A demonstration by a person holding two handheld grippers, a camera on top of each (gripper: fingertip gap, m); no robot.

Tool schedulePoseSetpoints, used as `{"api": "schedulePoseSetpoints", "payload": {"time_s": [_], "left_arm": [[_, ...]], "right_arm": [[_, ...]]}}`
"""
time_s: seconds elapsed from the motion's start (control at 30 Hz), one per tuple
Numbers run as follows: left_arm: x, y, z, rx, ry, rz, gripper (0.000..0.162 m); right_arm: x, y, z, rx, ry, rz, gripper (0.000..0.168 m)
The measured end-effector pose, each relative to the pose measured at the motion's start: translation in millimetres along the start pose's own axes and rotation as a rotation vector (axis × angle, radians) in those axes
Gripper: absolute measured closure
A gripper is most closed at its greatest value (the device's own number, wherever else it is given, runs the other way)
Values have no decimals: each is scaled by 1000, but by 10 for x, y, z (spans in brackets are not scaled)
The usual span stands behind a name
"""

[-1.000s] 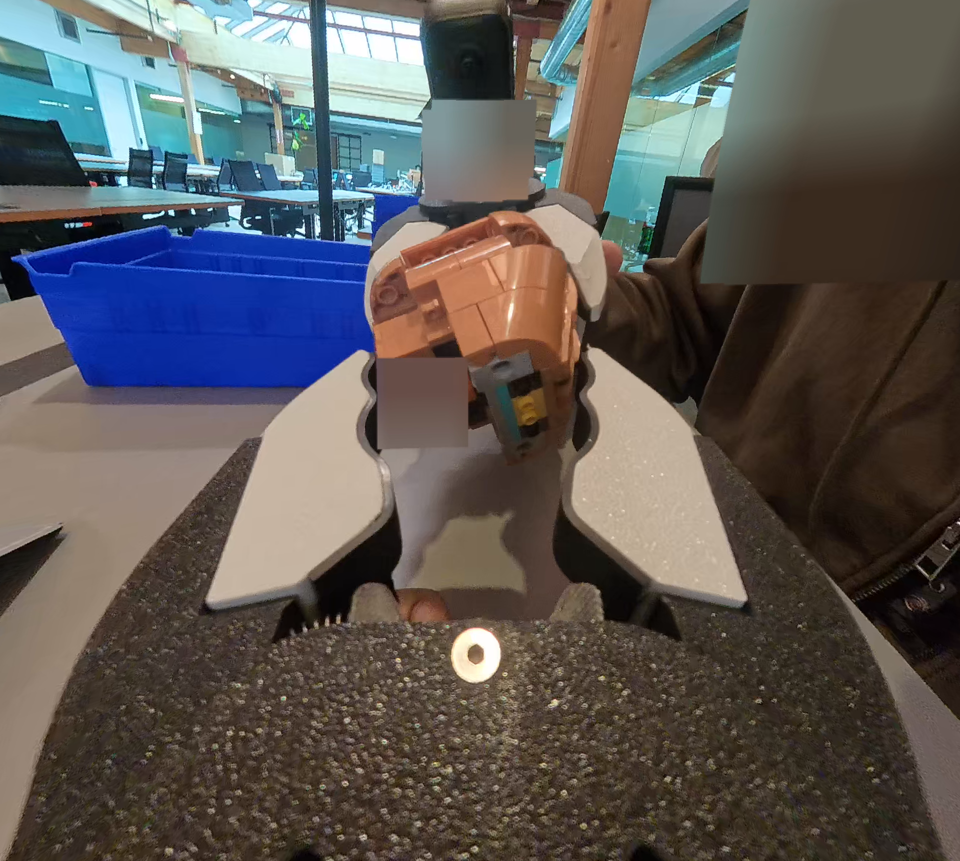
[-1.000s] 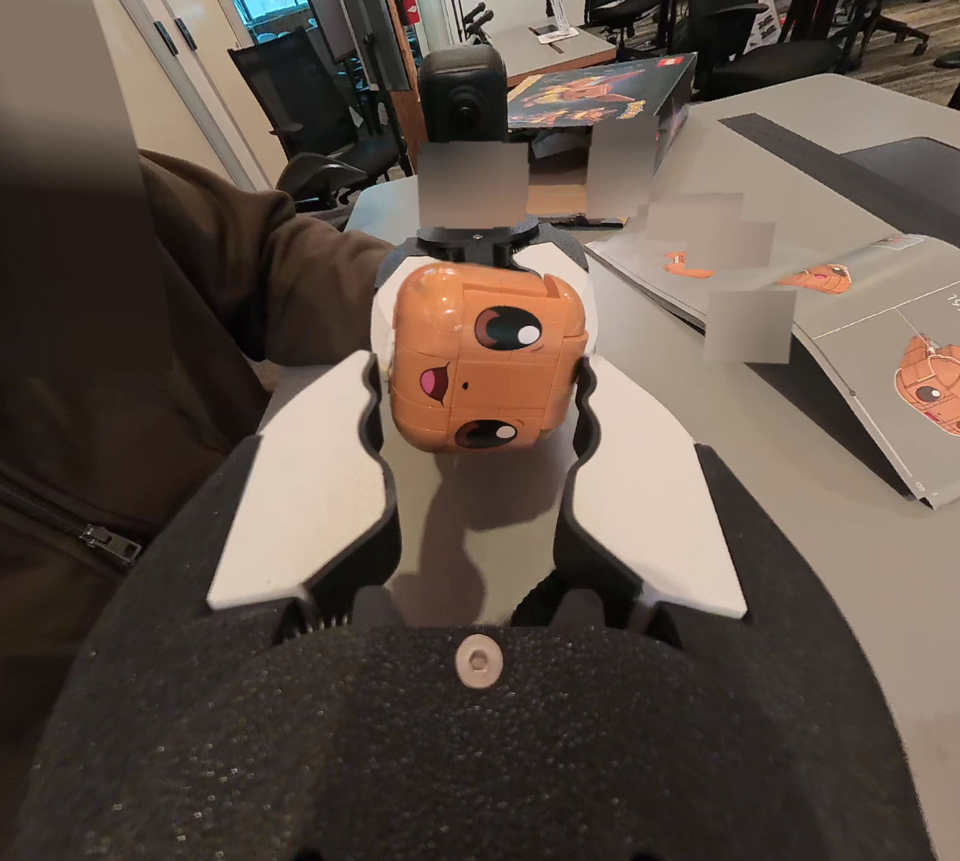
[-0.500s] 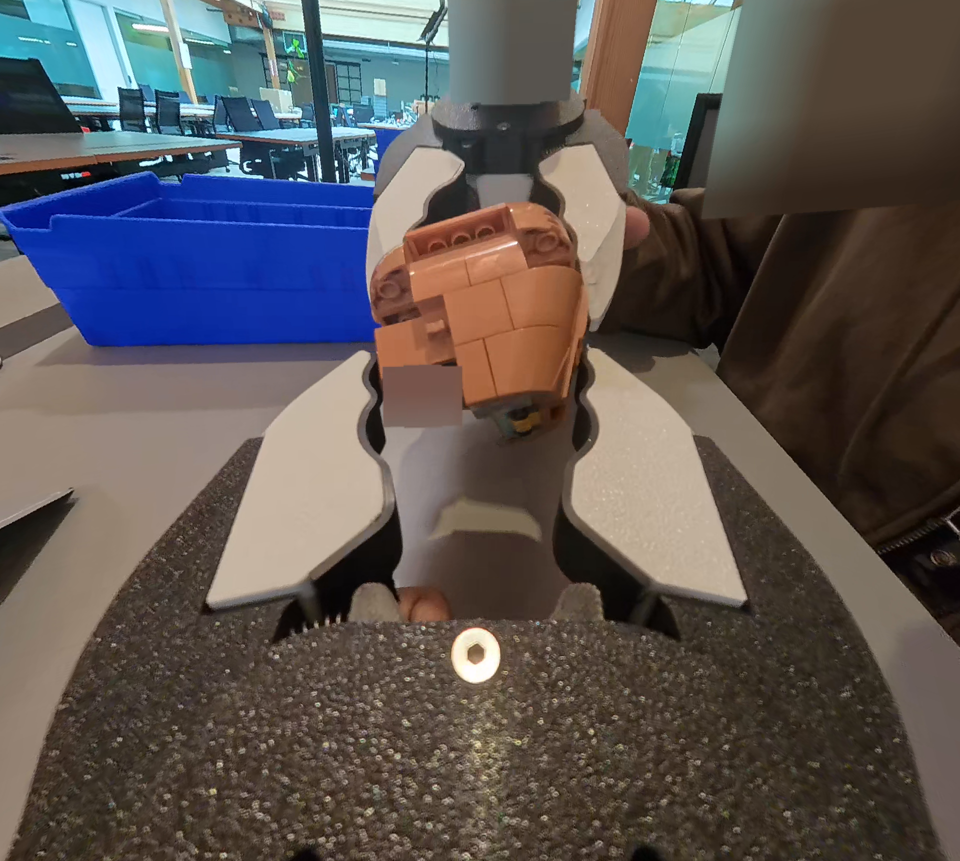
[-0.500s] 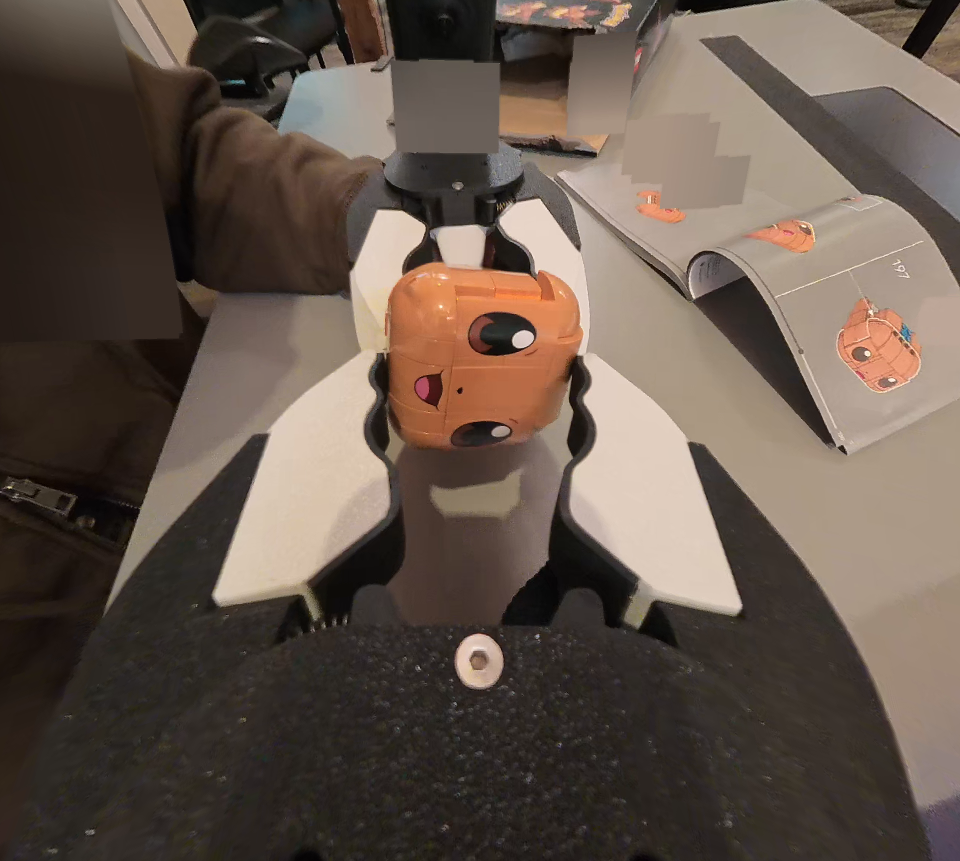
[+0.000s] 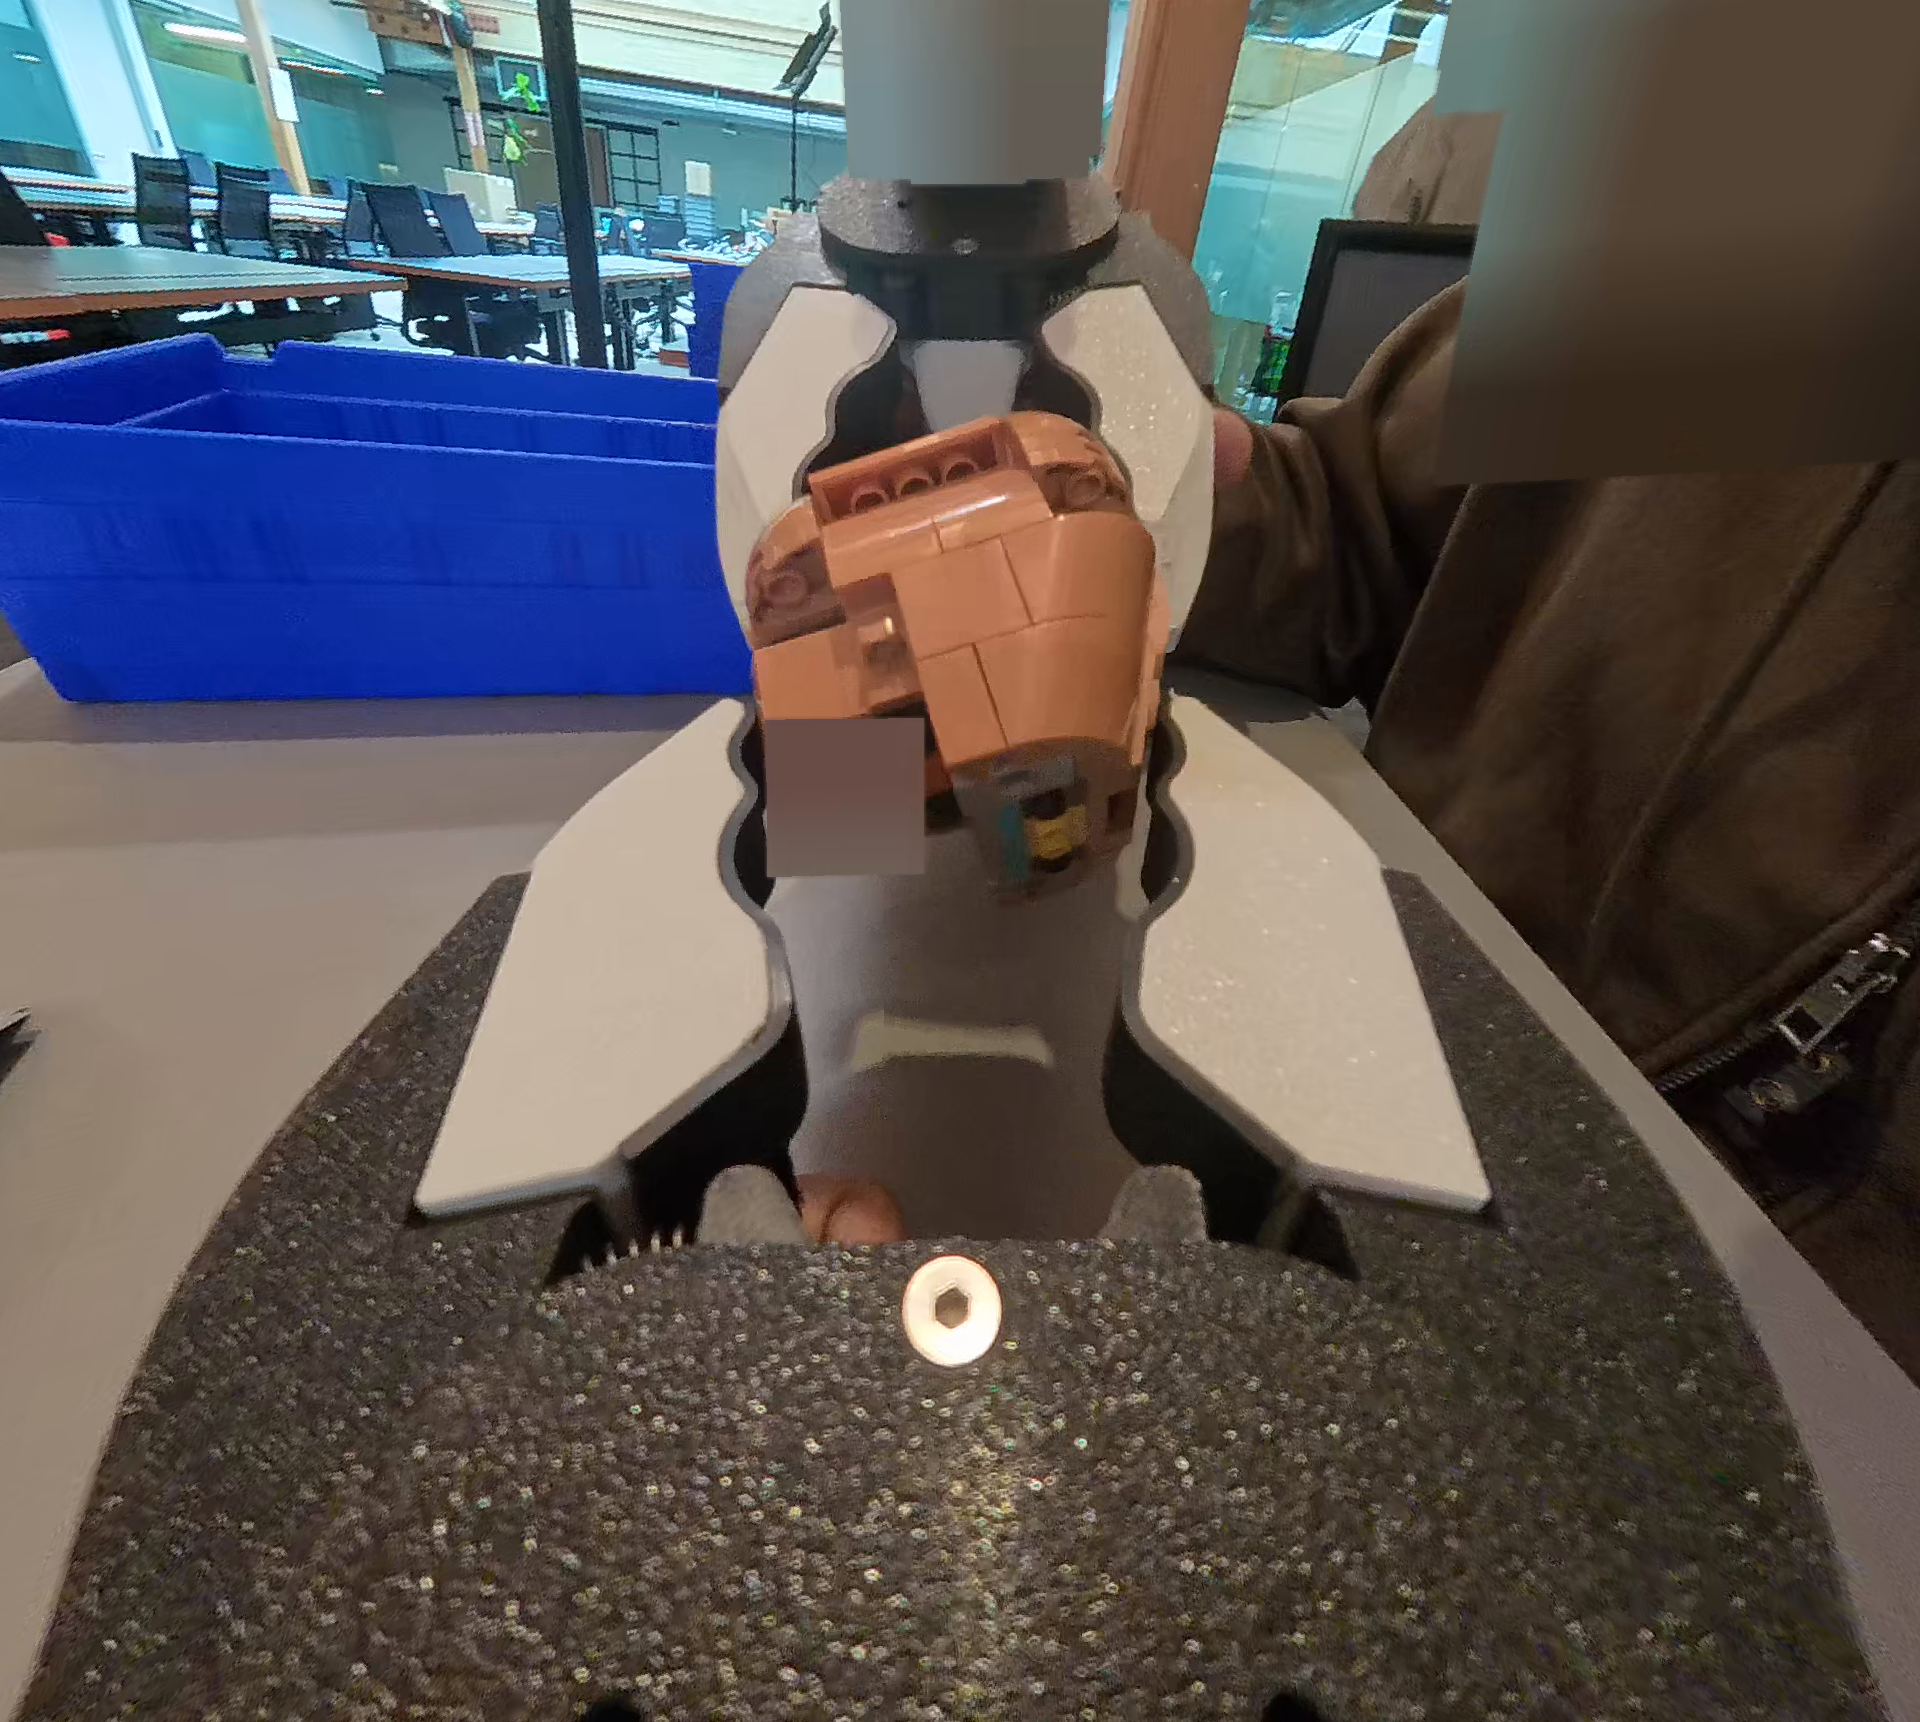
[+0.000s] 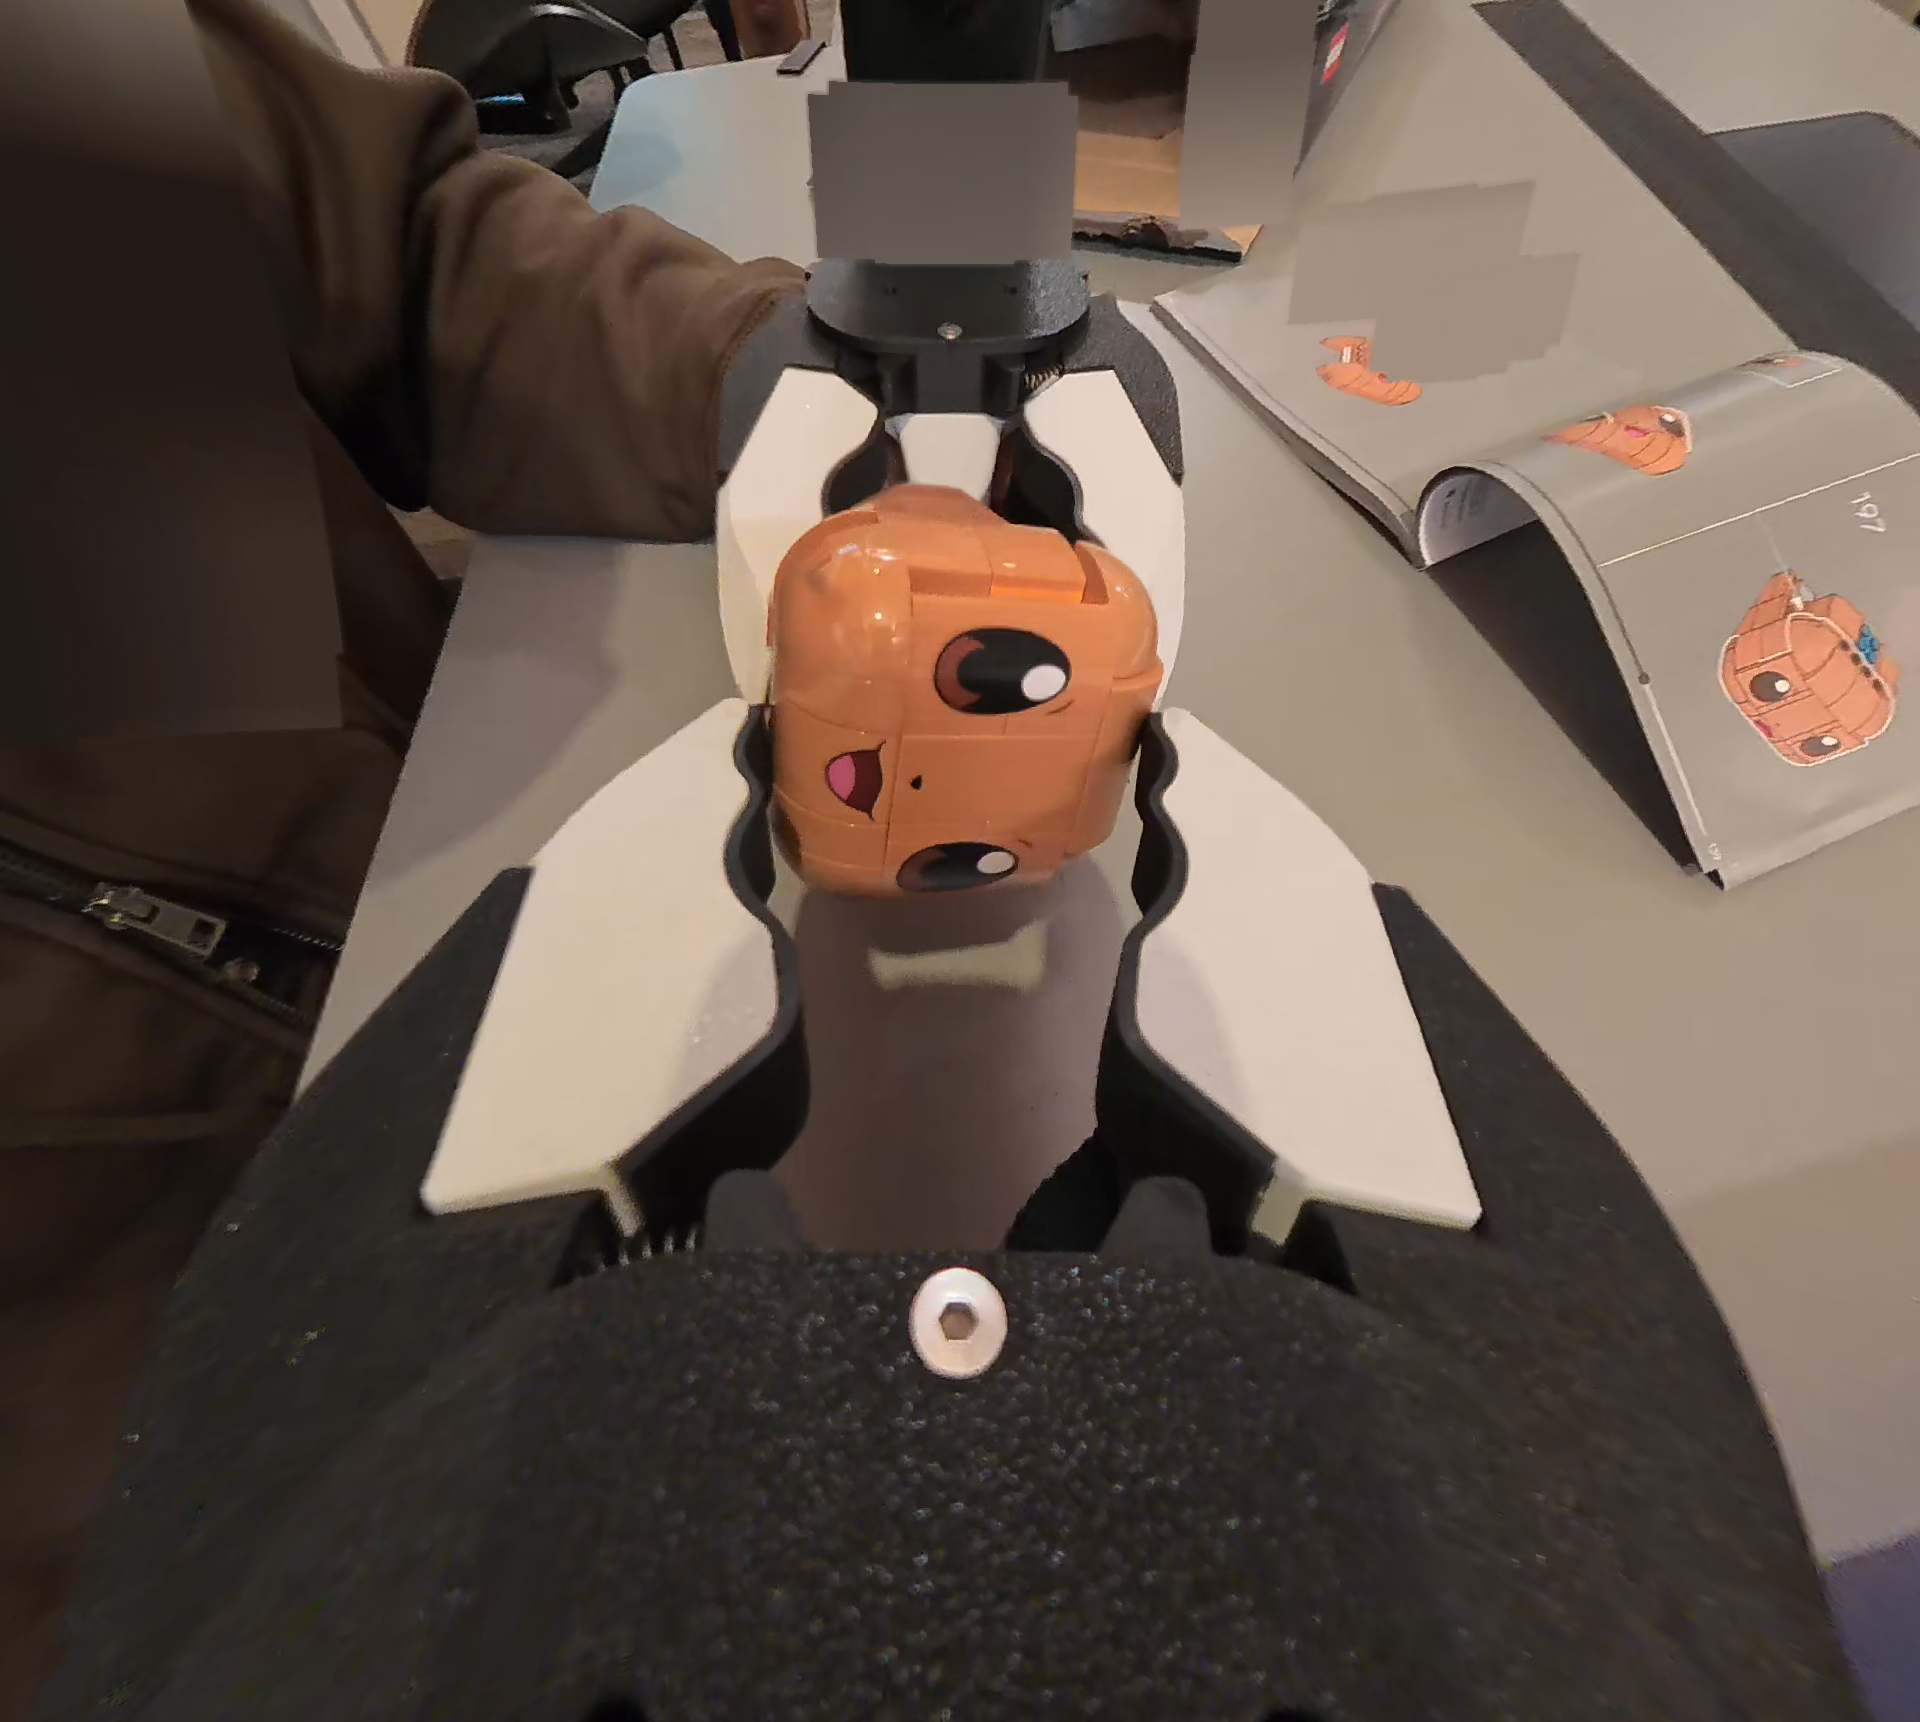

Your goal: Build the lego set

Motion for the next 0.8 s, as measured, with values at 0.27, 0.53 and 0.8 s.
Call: {"api": "schedulePoseSetpoints", "payload": {"time_s": [0.27,0.53,0.8], "left_arm": [[10,26,28,67,35,-51,93],[-16,-69,19,174,45,-17,94],[-11,-175,37,279,66,24,93]], "right_arm": [[7,-14,-35,-69,2,61,101],[-21,77,-55,-116,1,6,101],[-56,178,-99,-192,4,-36,101]]}}
Point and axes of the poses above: each gripper's, where its closed fingertips meet, x back along the fingers, z out of its top, y = z × x across the jaws, the point moved 2 cm from there along x, back along the fingers, and after that the axes turned 4 degrees about x, right-handed, at the moved point
